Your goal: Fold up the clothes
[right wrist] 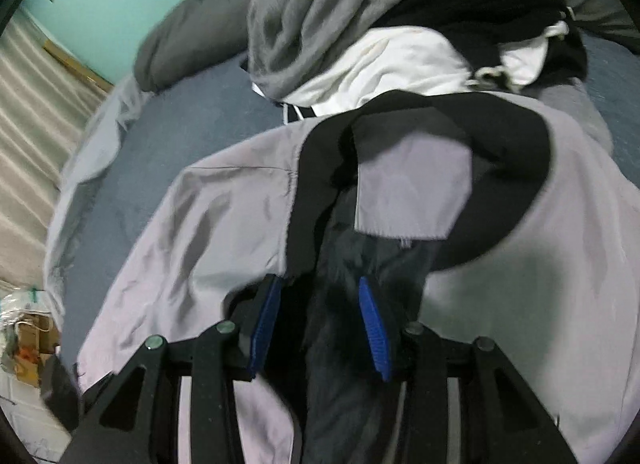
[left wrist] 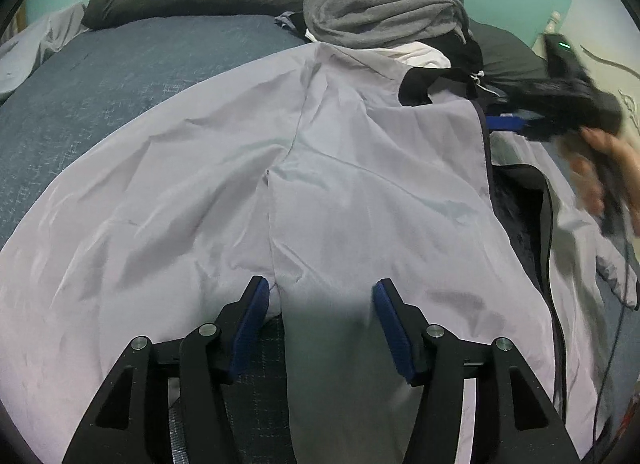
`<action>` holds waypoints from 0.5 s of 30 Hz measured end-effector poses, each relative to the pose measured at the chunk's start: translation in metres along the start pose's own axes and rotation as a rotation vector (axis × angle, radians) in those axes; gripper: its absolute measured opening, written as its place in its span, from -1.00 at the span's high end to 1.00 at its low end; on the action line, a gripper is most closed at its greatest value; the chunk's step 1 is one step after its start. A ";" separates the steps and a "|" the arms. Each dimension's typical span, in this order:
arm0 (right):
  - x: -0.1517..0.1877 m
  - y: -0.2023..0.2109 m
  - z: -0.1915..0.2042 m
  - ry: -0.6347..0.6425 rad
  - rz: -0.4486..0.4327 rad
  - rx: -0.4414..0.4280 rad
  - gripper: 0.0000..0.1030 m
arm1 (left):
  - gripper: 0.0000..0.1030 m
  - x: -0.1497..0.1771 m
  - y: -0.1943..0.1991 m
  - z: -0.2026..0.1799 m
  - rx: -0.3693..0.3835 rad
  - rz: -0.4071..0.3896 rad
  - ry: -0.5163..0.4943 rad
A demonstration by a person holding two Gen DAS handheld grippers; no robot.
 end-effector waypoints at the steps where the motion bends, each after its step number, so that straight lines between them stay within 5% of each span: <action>1: -0.004 -0.007 0.002 0.002 0.005 0.010 0.19 | -0.16 0.001 0.000 0.000 0.000 0.000 -0.004; 15: -0.020 -0.058 0.016 0.047 0.071 0.092 0.26 | -0.20 0.007 -0.001 0.000 0.026 -0.002 -0.011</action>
Point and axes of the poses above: each gripper's, at about its wrist camera, not at the fingertips, and y roughly against the way its jaws point, z to its left, x to its underside, the point moved 7 cm from there along -y, roughly the way its jaws point, and after that the axes turned 10 degrees about x, right-handed, at the moved point
